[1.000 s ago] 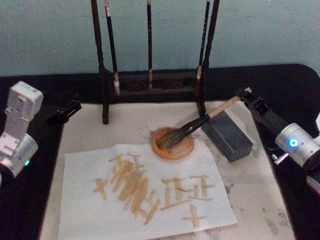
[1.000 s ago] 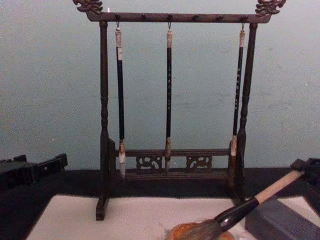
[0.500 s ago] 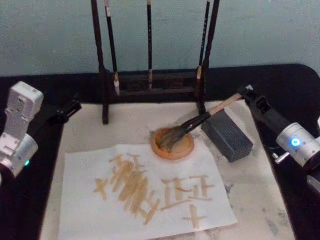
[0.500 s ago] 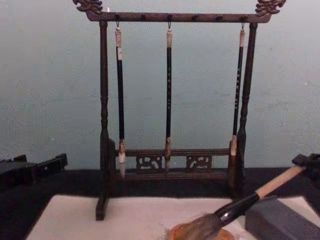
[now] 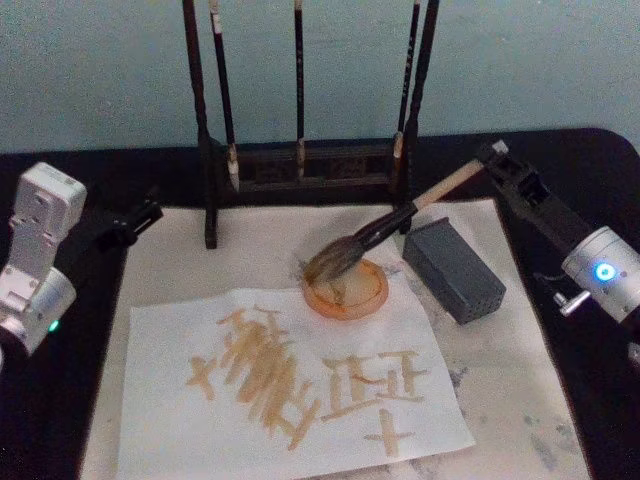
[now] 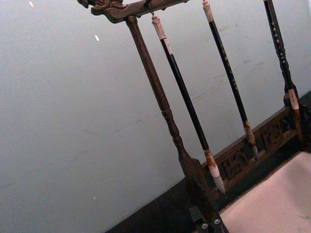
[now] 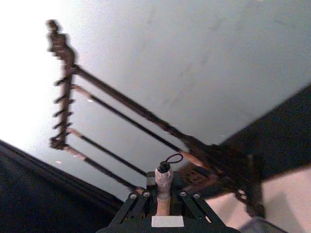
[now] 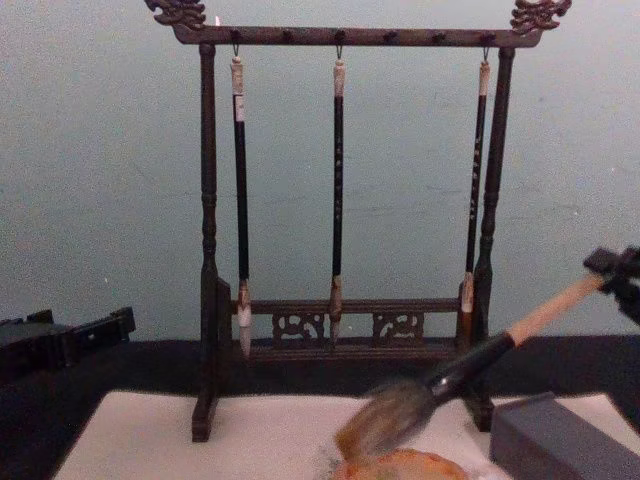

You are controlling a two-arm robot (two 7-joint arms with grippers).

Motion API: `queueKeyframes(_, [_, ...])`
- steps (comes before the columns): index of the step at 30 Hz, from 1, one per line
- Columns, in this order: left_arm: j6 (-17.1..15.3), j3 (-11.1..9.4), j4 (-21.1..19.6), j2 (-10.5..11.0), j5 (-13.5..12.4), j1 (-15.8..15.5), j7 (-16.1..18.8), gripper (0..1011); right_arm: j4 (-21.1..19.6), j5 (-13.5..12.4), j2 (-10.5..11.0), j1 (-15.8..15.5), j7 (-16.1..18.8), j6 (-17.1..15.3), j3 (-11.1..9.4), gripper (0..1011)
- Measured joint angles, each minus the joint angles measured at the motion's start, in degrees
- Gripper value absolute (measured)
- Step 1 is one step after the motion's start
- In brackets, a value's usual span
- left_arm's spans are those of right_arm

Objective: Pick up the brush from the inkstone, write on the paper, then place the brush back to its original position.

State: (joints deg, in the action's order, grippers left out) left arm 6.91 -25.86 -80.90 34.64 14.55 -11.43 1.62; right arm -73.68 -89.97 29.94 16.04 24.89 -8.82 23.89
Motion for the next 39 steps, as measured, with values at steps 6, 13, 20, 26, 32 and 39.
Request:
queueKeyframes(6, [0.0,0.0,0.0,0.0,0.0,0.0,0.0,1002,-6.0,-0.1,2.4,-1.7,0.0,1.4,0.0,170])
queueKeyframes(13, [0.0,0.0,0.0,0.0,0.0,0.0,0.0,1002,-13.3,2.2,5.6,-3.7,0.0,3.5,0.9,170])
queueKeyframes(20, [0.0,0.0,0.0,0.0,0.0,0.0,0.0,1002,-21.0,8.8,8.8,-5.0,-0.7,5.6,2.7,170])
queueKeyframes(26, [0.0,0.0,0.0,0.0,0.0,0.0,0.0,1000,-25.3,15.7,10.3,-5.2,-1.6,6.0,4.8,170])
queueKeyframes(32, [0.0,0.0,0.0,0.0,0.0,0.0,0.0,1002,-28.2,24.0,11.0,-4.7,-2.0,6.0,7.6,170])
queueKeyframes(39, [0.0,0.0,0.0,0.0,0.0,0.0,0.0,1002,-29.9,30.5,11.0,-4.0,-1.3,5.9,9.9,170])
